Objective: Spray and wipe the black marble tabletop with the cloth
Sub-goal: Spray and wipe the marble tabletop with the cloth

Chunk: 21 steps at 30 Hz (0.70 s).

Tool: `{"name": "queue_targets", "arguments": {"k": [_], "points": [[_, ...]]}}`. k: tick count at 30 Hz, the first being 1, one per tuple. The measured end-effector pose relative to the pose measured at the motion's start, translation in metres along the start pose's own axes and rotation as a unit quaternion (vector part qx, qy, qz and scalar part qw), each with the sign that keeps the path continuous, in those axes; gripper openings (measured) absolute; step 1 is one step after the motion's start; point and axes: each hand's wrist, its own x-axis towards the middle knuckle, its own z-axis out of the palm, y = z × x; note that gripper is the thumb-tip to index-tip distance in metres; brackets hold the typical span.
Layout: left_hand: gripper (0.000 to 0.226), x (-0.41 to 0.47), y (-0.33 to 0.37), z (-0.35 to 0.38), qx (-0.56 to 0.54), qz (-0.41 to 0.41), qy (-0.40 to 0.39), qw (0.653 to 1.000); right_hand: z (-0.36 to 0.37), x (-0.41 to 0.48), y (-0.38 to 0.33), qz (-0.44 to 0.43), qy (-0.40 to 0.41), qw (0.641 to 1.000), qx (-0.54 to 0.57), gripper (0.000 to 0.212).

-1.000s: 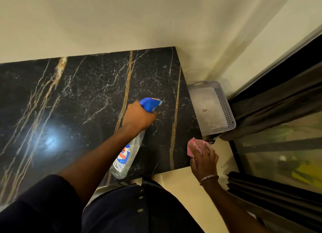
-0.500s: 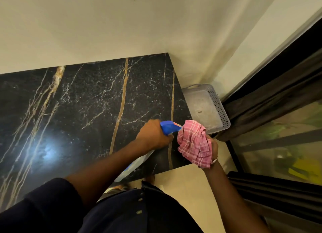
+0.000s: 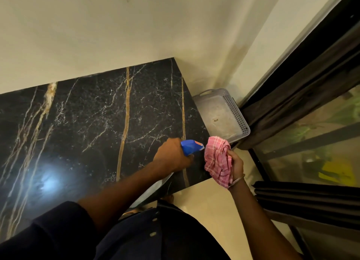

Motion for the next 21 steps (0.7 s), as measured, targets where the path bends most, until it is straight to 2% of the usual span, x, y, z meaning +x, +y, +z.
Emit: {"name": "queue_targets", "arguments": {"k": [1,2,3,4,6,7,8,10,14,21], "points": [[0.025,0.002,0.001,-0.002,-0.003,-0.001,0.003,1.000,0.000,0.001,0.001,-0.073,0.020,0.994,-0.074,0.038],[0.024,0.004,0.000,-0.003,0.002,0.011,0.007,1.000,-0.004,0.003,0.002,-0.165,0.063,0.960,-0.218,0.032],[0.024,0.006,0.000,-0.005,0.006,0.012,0.009,1.000,-0.010,0.004,0.006,-0.250,0.081,0.889,-0.376,0.032],[0.025,0.007,0.000,-0.007,0.010,0.014,0.011,1.000,-0.019,0.008,0.014,-0.295,0.065,0.795,-0.525,0.039],[0.025,0.009,-0.004,-0.008,0.008,0.002,0.015,1.000,-0.038,0.016,0.035,-0.261,0.042,0.622,-0.737,0.058],[0.025,0.010,-0.005,-0.009,0.000,-0.005,0.016,1.000,-0.043,0.018,0.045,-0.226,0.045,0.568,-0.790,0.062],[0.024,0.010,-0.007,-0.011,-0.003,-0.010,0.018,1.000,-0.045,0.019,0.053,-0.195,0.047,0.547,-0.813,0.064],[0.022,0.012,-0.011,-0.014,-0.014,-0.013,0.024,1.000,-0.041,0.020,0.055,-0.195,0.058,0.529,-0.824,0.068],[0.022,0.016,-0.019,-0.024,-0.025,-0.027,0.035,0.999,-0.028,0.034,0.047,-0.228,0.046,0.510,-0.828,0.067],[0.025,0.030,-0.033,-0.045,-0.072,-0.061,0.081,0.992,-0.015,0.054,0.037,-0.229,0.028,0.490,-0.840,0.066]]}}
